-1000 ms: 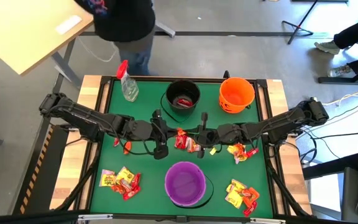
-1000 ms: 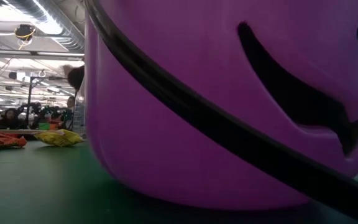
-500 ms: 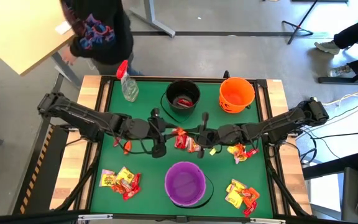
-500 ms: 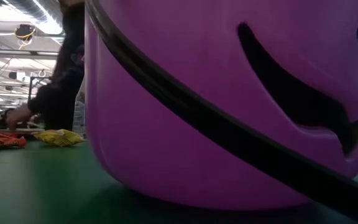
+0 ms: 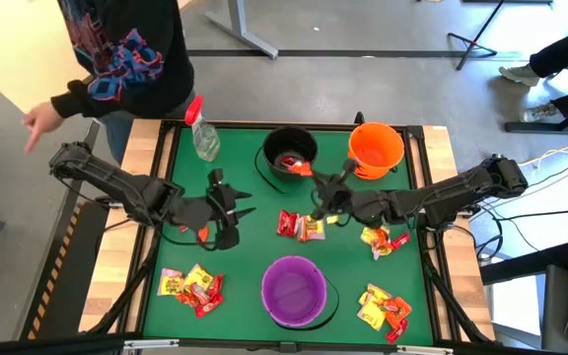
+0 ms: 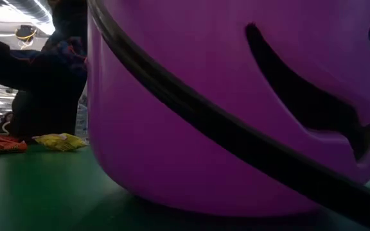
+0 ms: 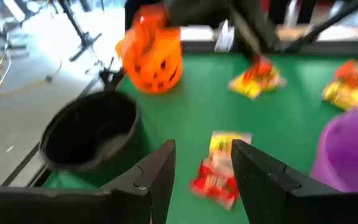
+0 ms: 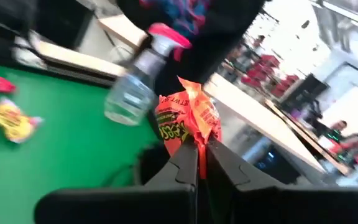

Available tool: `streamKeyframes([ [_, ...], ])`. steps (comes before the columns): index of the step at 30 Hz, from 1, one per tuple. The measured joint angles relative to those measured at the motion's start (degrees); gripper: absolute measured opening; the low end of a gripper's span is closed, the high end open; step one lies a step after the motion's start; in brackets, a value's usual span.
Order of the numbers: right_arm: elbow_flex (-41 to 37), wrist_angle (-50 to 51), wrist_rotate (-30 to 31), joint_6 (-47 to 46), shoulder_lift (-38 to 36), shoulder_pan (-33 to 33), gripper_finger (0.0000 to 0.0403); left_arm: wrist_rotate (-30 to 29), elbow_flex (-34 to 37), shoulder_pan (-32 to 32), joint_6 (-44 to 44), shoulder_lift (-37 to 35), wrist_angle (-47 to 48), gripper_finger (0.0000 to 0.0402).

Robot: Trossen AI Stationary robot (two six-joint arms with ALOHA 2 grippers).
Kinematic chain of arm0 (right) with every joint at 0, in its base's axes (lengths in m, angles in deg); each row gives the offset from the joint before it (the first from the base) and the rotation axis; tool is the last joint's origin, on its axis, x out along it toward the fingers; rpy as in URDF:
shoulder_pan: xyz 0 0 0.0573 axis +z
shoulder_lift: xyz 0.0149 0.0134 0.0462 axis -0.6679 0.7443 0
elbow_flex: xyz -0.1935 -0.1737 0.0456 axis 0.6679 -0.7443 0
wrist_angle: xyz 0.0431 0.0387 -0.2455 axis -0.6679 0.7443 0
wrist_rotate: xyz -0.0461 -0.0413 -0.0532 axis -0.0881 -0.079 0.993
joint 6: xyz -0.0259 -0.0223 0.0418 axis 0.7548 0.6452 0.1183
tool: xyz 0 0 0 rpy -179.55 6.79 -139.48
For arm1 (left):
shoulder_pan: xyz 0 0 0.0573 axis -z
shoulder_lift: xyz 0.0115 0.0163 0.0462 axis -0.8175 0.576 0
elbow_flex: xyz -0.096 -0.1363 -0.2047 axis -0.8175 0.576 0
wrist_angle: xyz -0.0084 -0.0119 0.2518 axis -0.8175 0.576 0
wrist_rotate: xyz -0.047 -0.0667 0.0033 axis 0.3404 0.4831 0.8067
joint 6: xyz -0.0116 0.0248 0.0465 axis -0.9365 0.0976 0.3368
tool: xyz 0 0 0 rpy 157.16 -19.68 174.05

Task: Organize candy in baskets
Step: Put the orange candy pack into the orange bucket

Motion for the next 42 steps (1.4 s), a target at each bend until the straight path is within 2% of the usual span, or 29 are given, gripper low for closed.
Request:
streamKeyframes([
  [3, 0.02, 4.58, -3.50, -3.40, -2.81, -2.65, 0.0016, -4.89, 0.12, 1.61, -4.26, 0.24, 4.82, 0.0151],
  [7, 0.02, 12.15, -16.81, -8.27, -6.33, -7.35, 0.0016, -14.07, 3.08, 5.22, -7.65, -0.51, 5.67, 0.0150],
  [10, 0.02, 18.71, -25.61, -11.85, -8.72, -11.33, 0.0016, -17.99, 6.39, 7.74, -11.18, -1.72, 5.55, 0.0150],
  [14, 0.04, 27.19, -30.98, -15.86, -11.90, -16.73, 0.0016, -19.99, 12.24, 9.67, -17.15, -3.26, 4.83, 0.0150],
  [17, 0.04, 32.32, -33.77, -17.15, -14.25, -20.67, 0.0016, -22.13, 16.67, 10.08, -20.27, -3.69, -1.06, 0.0150],
  [21, 0.04, 37.67, -38.62, -17.12, -18.03, -26.04, 0.0017, -21.43, 21.98, 9.97, -17.59, -3.26, -12.51, 0.0150],
  [24, 0.04, 41.23, -42.50, -17.06, -21.17, -30.40, 0.0017, -20.07, 24.73, 9.97, -16.08, -3.17, -17.37, 0.0150],
  [30, 0.04, 47.45, -43.48, -15.90, -26.41, -40.53, 0.0017, -18.75, 26.03, 9.97, -16.26, -3.17, -20.54, 0.0150],
  [37, -0.04, 58.81, -32.88, -15.82, -26.75, -51.30, 0.0017, -18.85, 26.03, 9.99, -16.28, -3.19, -21.21, 0.0150],
  [42, -2.98, 58.83, -36.09, -18.05, -26.56, -56.32, 0.0017, -19.08, 26.03, 9.97, -15.97, -3.19, -22.20, 0.0150],
])
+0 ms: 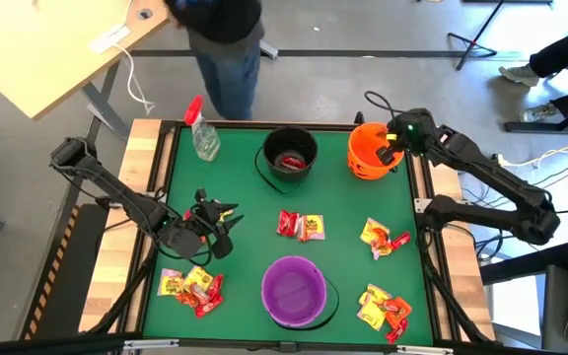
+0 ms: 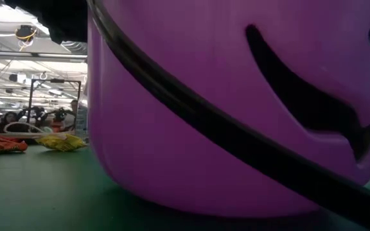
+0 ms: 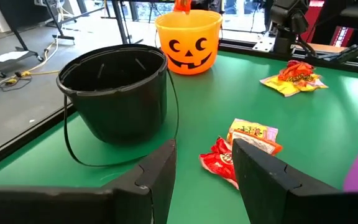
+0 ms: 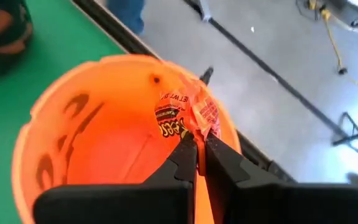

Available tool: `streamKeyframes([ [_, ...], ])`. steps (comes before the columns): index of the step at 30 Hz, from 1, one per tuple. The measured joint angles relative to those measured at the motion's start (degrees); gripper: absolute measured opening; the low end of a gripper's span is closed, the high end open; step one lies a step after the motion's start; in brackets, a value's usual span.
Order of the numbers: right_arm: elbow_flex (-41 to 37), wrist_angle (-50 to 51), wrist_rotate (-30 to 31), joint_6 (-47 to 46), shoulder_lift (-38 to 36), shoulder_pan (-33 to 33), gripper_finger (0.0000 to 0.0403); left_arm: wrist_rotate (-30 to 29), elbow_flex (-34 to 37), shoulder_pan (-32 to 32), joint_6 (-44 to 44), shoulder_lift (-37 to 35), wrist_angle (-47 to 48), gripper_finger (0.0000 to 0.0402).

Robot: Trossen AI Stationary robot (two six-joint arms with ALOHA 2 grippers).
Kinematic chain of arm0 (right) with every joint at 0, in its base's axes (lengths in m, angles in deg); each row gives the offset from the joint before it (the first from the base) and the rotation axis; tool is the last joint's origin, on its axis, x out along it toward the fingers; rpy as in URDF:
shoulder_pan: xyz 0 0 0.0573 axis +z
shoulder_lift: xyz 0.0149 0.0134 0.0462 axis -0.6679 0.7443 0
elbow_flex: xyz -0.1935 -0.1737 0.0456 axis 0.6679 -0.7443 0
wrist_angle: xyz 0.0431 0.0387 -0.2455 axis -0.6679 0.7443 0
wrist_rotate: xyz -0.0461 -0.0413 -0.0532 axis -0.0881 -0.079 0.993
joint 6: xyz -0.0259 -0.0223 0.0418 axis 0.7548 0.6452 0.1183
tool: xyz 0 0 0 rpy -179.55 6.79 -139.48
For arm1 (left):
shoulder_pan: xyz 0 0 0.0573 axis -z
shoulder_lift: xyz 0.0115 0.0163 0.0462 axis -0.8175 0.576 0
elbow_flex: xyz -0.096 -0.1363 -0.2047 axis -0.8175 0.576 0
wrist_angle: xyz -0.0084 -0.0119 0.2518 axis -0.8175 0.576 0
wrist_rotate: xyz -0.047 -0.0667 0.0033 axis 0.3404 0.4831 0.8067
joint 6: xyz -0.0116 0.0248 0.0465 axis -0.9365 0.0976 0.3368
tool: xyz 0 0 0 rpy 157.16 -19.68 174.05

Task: Organize candy in baskets
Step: Put the orange candy pack into the orange bucket, then put the yellow candy pack into the purple bucket

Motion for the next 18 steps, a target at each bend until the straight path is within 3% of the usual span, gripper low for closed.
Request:
streamKeyframes([
  [5, -3.76, -0.83, 0.16, -0.34, 0.00, -1.46, 0.0049, 0.13, 0.00, 0.00, 0.08, 0.00, -0.06, 0.0150],
  [13, -4.93, -2.04, -0.01, -3.02, -0.04, -1.32, 0.0160, 0.07, 0.00, -0.70, -0.13, 0.00, -0.08, 0.0150],
  [18, -4.05, -3.11, -6.36, -4.37, -0.15, -1.29, 0.0210, 0.21, 0.00, -1.03, -0.16, 0.00, -0.58, 0.0150],
])
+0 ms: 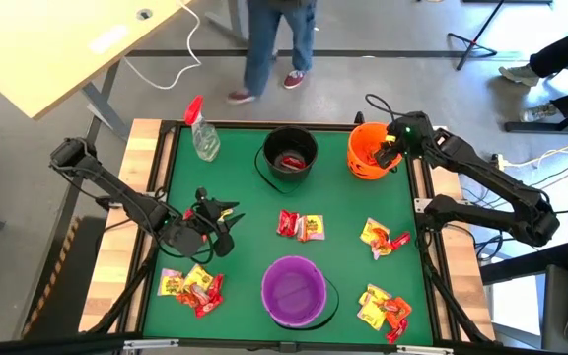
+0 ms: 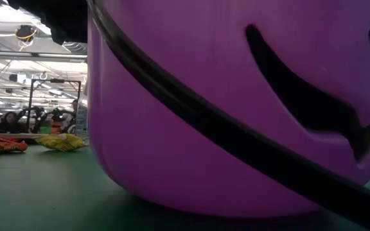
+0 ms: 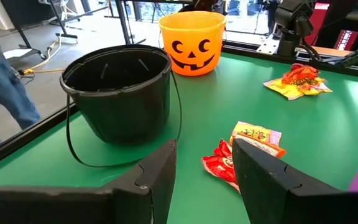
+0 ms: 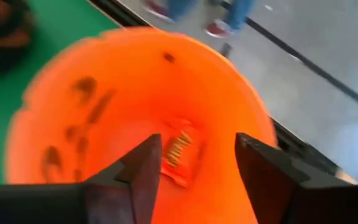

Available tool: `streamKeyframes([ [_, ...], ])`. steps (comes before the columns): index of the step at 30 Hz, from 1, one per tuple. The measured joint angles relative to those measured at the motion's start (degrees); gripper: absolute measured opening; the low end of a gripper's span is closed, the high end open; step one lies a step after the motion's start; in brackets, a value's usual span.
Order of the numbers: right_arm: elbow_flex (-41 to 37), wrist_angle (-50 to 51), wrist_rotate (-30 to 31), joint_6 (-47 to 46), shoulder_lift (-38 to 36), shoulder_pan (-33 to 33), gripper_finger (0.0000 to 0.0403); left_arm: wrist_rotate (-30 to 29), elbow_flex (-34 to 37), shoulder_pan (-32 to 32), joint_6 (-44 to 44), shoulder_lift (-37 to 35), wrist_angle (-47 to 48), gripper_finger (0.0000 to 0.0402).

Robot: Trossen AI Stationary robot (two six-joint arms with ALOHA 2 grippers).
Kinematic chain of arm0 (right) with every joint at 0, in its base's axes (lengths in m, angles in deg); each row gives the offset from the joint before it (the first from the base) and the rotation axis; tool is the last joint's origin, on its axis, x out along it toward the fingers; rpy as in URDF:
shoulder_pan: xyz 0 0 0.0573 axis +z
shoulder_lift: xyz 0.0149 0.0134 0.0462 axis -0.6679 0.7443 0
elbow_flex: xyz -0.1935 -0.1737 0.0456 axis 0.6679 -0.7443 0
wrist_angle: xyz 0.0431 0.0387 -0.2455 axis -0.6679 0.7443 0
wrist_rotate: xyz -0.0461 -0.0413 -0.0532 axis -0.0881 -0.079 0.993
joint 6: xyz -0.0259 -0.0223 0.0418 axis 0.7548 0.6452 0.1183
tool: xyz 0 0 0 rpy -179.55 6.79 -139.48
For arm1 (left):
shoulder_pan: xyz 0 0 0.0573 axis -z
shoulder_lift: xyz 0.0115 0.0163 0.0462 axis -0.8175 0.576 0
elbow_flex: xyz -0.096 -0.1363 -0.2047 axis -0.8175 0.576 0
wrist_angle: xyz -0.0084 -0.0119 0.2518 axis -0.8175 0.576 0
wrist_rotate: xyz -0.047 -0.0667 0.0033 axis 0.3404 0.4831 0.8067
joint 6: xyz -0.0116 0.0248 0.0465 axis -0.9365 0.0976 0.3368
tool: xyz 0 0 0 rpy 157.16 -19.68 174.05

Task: Organize candy in baskets
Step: Put the yellow candy pack into the purple bucket

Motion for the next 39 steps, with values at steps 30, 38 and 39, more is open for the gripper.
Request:
streamKeyframes([
  [30, 4.43, -41.09, -28.54, -17.07, -7.75, 33.44, 0.0223, 4.61, 0.00, 0.00, 0.71, 0.00, -0.03, 0.0150],
  [38, 4.43, -41.52, -17.55, -10.14, 0.24, 48.41, 0.0223, 18.78, 0.00, -0.07, -7.26, 0.00, 5.70, 0.0150],
  [39, 4.43, -41.64, -16.27, -9.46, 1.42, 49.66, 0.0223, 18.64, 0.00, -0.08, -9.00, -0.08, 8.24, 0.0150],
])
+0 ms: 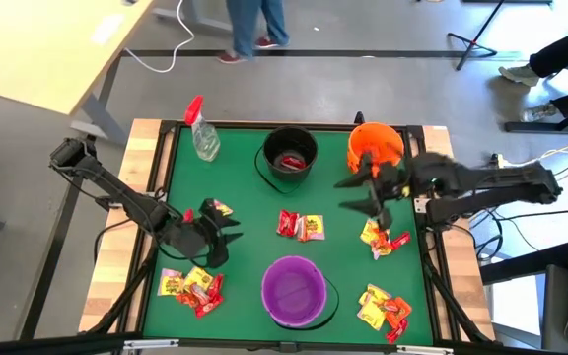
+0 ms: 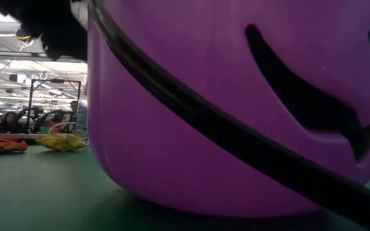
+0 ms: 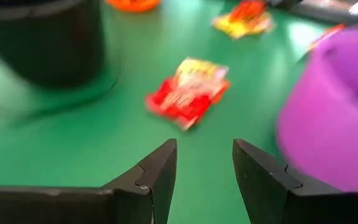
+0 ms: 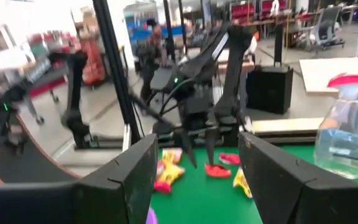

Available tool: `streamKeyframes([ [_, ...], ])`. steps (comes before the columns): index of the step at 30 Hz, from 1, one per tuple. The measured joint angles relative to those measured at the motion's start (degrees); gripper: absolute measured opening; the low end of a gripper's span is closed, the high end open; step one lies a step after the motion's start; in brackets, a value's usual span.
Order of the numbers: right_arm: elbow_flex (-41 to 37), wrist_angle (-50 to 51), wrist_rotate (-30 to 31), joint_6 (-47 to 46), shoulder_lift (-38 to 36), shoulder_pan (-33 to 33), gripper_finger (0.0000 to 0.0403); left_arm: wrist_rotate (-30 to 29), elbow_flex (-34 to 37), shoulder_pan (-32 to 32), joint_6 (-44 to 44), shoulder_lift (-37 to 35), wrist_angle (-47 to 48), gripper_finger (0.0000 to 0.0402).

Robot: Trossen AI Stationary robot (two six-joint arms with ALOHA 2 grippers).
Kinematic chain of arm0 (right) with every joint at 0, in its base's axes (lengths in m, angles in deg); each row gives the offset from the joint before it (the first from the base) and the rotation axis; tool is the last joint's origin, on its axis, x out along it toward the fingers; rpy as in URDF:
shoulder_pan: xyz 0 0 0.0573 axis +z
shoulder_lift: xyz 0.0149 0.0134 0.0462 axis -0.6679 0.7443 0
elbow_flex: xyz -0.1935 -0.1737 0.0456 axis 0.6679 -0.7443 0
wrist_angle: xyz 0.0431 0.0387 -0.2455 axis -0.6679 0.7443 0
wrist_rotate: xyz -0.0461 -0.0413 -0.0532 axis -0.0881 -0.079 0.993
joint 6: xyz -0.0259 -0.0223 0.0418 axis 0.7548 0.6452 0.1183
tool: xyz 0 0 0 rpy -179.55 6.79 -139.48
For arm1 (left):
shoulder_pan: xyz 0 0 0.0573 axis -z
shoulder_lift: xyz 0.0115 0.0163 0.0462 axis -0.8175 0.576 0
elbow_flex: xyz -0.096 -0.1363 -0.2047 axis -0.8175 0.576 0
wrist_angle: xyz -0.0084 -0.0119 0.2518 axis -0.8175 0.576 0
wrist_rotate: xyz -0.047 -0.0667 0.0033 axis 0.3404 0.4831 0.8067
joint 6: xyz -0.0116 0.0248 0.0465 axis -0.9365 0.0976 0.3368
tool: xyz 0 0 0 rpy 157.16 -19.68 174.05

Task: Organize candy in baskets
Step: Put the yellow candy pack into the purple bucket

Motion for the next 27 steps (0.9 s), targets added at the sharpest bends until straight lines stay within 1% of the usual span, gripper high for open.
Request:
streamKeyframes([
  [3, 0.00, -0.21, 2.70, 1.61, 3.60, 2.37, 0.0223, 0.07, 0.00, -0.49, -7.32, -0.58, 9.30, 0.0150],
  [6, -0.07, -1.74, 2.80, 2.01, 6.35, 3.47, 0.0223, 4.10, 0.00, -2.06, -14.21, -0.70, 17.23, 0.0150],
  [9, -0.07, -4.34, 2.32, 1.09, 8.35, 5.59, 0.0223, 8.85, 0.00, -3.91, -17.65, -0.70, 21.95, 0.0150],
  [11, -0.04, -6.40, 3.07, 1.45, 10.18, 8.30, 0.0223, 9.60, 0.00, -4.65, -19.54, -0.68, 23.04, 0.0150],
  [15, -0.04, -10.04, 7.76, 3.56, 14.85, 14.46, 0.0223, 8.66, -0.02, -5.77, -17.86, -0.66, 23.49, 0.0150],
  [18, -0.04, -10.27, 8.82, 4.36, 17.96, 17.17, 0.0223, 8.38, -0.04, -7.15, -15.57, -0.66, 26.58, 0.0150],
  [22, -0.06, -9.56, 8.82, 3.58, 21.17, 18.58, 0.0223, 10.58, -0.04, -8.50, -14.82, -0.61, 29.45, 0.0150],
  [27, -0.05, -11.56, 10.33, 2.59, 23.27, 18.64, 0.0223, 10.68, -0.04, -8.69, -13.81, 1.96, 29.99, 0.0150],
])
